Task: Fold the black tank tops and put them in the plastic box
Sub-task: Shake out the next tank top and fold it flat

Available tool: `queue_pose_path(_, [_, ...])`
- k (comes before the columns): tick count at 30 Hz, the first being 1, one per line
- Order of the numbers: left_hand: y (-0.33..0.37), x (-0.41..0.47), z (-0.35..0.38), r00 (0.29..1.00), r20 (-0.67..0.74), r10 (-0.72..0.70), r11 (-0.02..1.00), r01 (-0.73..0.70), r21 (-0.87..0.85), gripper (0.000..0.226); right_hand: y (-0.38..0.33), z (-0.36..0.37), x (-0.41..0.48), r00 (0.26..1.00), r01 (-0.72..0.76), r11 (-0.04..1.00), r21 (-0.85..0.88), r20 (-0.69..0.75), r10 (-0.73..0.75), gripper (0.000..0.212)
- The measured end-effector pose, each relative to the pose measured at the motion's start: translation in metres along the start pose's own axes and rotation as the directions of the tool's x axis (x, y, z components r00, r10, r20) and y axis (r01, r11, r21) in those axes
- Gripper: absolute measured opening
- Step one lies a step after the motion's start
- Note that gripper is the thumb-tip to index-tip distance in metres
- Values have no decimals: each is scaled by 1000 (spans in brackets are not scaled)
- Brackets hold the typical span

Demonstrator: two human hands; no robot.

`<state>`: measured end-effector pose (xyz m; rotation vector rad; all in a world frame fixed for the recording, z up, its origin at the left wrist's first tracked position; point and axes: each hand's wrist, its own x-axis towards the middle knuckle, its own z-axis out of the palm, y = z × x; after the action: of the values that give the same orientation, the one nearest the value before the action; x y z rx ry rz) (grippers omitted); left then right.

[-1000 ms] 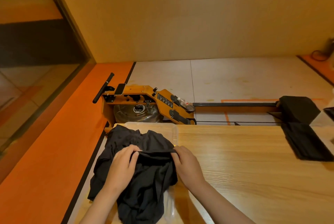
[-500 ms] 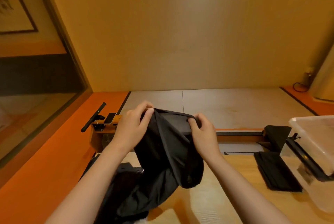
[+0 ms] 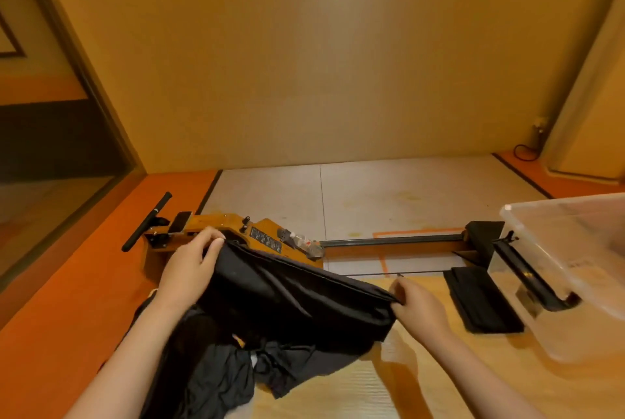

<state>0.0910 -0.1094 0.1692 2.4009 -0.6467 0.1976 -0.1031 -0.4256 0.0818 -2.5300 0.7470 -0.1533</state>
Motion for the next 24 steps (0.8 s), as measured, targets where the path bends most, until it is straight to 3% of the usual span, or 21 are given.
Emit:
queue_pose_path(4, [-50,-20,28,982,145,-117,993,115,21,16,-6,5,7,996,-79,994,74,-46,83,13])
queue_pose_path(8, [-78,-28,40,955,253,-152,987,158,-4,19,-15,20,10,985,-171,884,435,79,152,9])
queue_pose_path(12, [-95,-34,45,938,303,-167,983,183,-25,18,-25,37,-1,932,-360,527,770,264,250,13])
queue_pose_path(15, [-101,-40,51,928,308,-212,972,233,-32,26,-24,44,-11,867,-471,149,870,425,261,25])
queue_pose_path(16, [-100,-42,52,921,320,-221,966,253,-61,27,-21,45,-14,854,-480,71,874,447,268,26])
queue_pose_path(20, [-92,-43,53,912,363,-191,950,264,-164,19,-8,46,-15,846,-476,74,876,434,310,23])
queue_pose_path(24, [-83,-37,53,916,346,-202,934,287,-215,14,-6,30,-14,877,-473,135,871,450,168,34])
